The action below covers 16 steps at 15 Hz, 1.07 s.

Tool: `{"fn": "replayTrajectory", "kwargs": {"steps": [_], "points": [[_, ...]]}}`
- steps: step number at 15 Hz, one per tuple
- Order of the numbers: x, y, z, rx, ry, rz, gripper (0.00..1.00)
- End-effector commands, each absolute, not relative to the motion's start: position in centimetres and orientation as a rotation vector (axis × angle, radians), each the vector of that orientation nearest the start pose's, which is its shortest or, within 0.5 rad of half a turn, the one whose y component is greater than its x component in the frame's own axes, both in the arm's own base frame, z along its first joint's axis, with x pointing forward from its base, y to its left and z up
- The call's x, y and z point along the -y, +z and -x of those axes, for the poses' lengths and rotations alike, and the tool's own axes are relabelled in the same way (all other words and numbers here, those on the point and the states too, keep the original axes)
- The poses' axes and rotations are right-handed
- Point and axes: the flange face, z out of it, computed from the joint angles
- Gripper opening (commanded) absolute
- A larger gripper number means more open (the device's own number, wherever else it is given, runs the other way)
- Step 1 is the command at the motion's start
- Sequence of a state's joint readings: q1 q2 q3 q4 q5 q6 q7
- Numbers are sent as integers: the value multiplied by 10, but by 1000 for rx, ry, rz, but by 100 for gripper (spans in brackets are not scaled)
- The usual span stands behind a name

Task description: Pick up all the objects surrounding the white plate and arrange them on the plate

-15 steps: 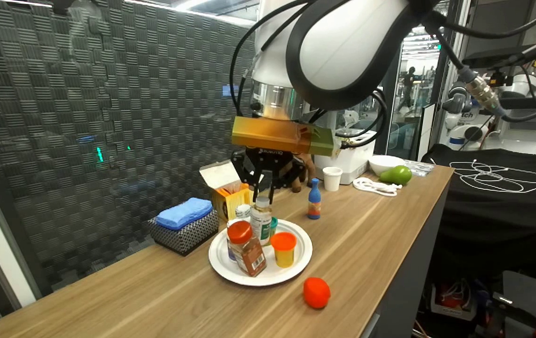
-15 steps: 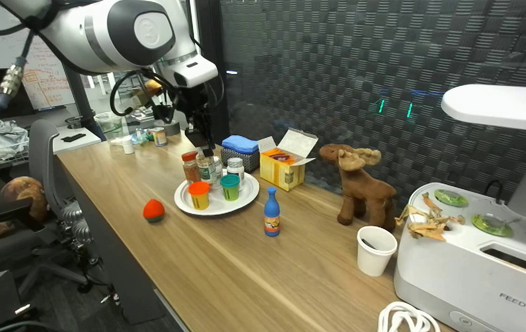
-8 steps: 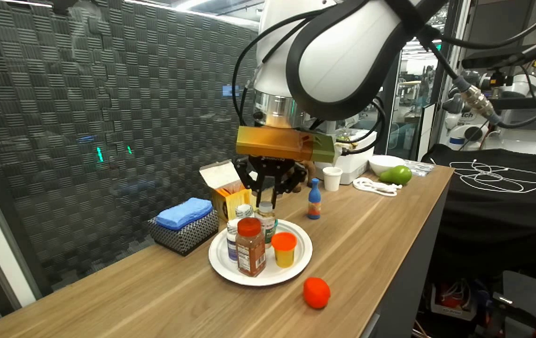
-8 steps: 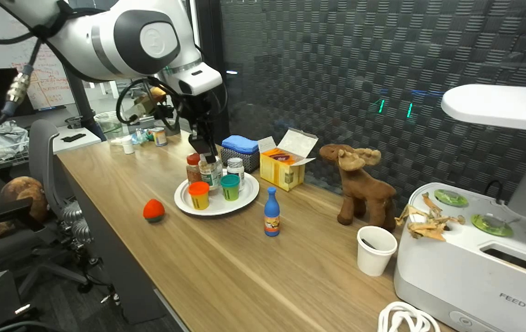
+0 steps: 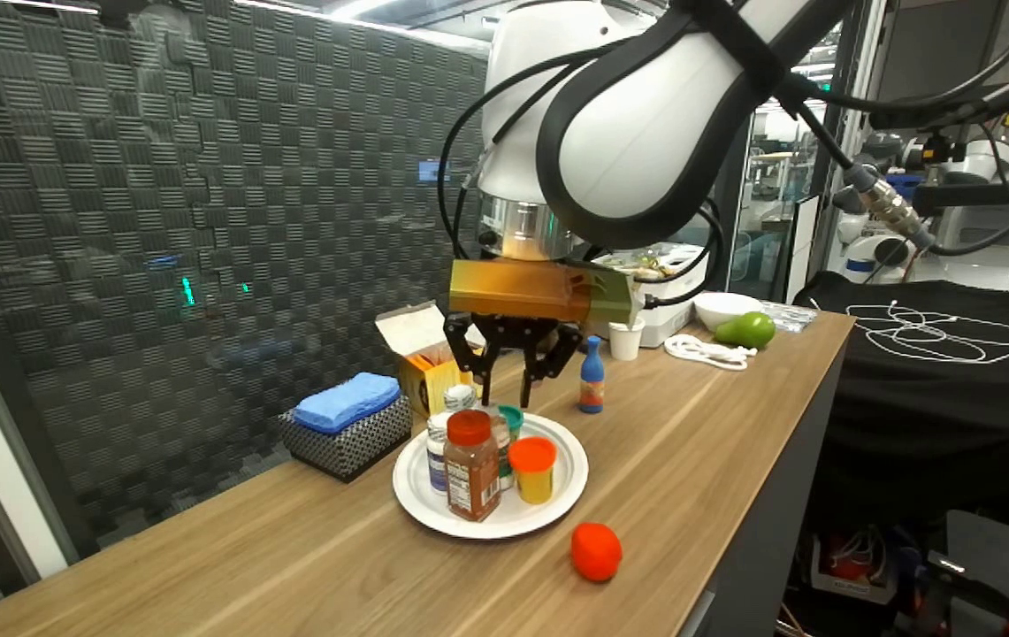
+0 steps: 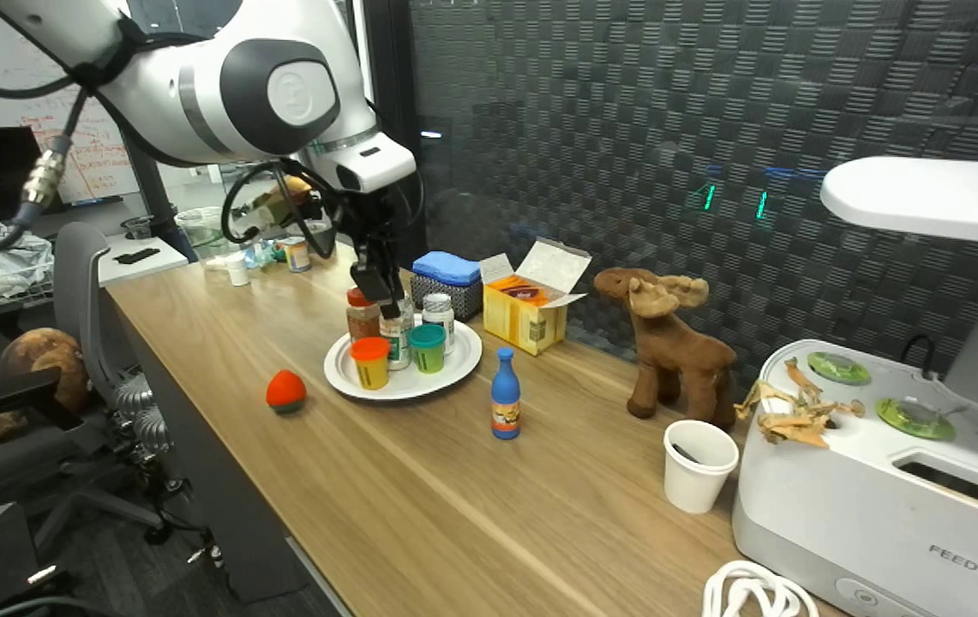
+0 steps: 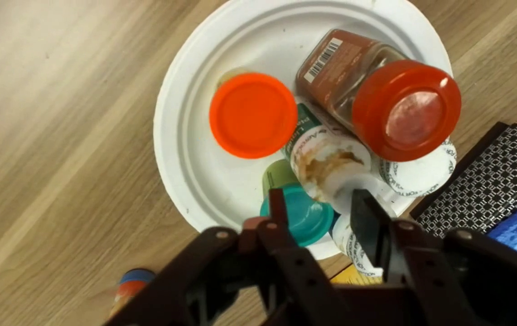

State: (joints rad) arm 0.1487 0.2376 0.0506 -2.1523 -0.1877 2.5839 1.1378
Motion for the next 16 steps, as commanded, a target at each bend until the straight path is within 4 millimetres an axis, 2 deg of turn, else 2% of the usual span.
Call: {"fn": "replayTrajectory", "kwargs": {"steps": [1,4,5,7,11,15,16], "points": [[-121,319,-575,-1166,-361,2828,76],[-119,327,-576,-1173,-379,2813,98],[-117,331,-576,-1179,-388,2810,100],[-107,341,-581,-1201,-419,2816,100],[-66,361,-607,-1309,-460,2821,100],[-23,363,-633,-1478,-389,2841,100],[-13,356,-639,-1518,-344,2864,100]]}}
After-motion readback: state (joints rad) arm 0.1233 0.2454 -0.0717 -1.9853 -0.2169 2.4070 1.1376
